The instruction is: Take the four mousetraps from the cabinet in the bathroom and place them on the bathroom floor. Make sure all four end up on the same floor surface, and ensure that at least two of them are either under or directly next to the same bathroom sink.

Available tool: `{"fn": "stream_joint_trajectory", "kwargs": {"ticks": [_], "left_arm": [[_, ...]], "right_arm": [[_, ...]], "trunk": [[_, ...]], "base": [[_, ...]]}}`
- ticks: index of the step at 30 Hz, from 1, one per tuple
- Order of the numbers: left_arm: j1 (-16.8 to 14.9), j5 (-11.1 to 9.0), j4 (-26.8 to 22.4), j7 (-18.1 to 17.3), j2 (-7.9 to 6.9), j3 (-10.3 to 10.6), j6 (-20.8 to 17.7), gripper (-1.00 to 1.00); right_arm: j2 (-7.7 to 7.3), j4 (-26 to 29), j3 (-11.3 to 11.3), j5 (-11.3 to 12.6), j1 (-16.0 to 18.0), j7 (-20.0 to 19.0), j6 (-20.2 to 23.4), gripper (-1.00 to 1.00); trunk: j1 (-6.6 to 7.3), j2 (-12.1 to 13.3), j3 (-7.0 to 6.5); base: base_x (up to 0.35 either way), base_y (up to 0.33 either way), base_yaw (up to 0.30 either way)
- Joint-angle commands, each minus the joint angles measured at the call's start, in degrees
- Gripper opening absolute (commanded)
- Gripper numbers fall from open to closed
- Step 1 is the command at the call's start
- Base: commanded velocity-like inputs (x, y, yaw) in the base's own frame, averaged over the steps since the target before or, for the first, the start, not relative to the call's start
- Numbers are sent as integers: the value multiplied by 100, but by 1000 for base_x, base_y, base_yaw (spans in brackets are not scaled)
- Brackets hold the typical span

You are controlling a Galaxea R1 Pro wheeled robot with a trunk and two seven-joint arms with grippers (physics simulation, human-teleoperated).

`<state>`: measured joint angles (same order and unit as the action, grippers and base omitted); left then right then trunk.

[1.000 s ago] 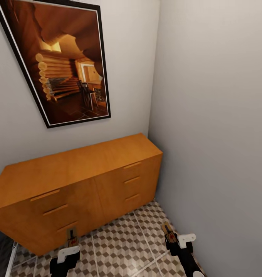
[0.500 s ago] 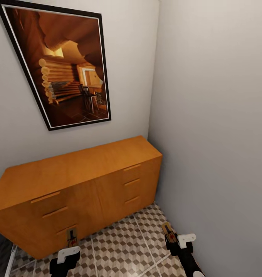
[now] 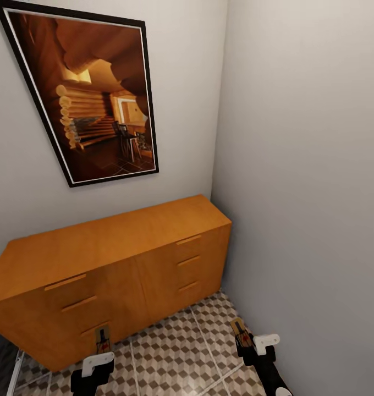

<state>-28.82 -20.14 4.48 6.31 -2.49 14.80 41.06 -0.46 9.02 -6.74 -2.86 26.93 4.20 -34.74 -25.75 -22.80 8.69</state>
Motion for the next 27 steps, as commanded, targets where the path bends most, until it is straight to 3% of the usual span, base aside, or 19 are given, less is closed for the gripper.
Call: {"fn": "stream_joint_trajectory", "kwargs": {"ticks": [1, 12, 27], "left_arm": [[-9, 10, 19, 46, 3, 49, 25, -100], [-9, 10, 19, 46, 5, 49, 25, -100], [-1, 10, 18, 46, 12, 49, 25, -100]], "right_arm": [[-3, -5, -33, -23, 5, 46, -11, -100], [0, -5, -33, -21, 5, 45, -7, -100], [2, -2, -32, -21, 5, 40, -7, -100]], "trunk": [[-3, -12, 12], [-3, -12, 12], [-3, -12, 12]], "base": [[0, 0, 0], [-16, 0, 0], [-303, 0, 0]]}}
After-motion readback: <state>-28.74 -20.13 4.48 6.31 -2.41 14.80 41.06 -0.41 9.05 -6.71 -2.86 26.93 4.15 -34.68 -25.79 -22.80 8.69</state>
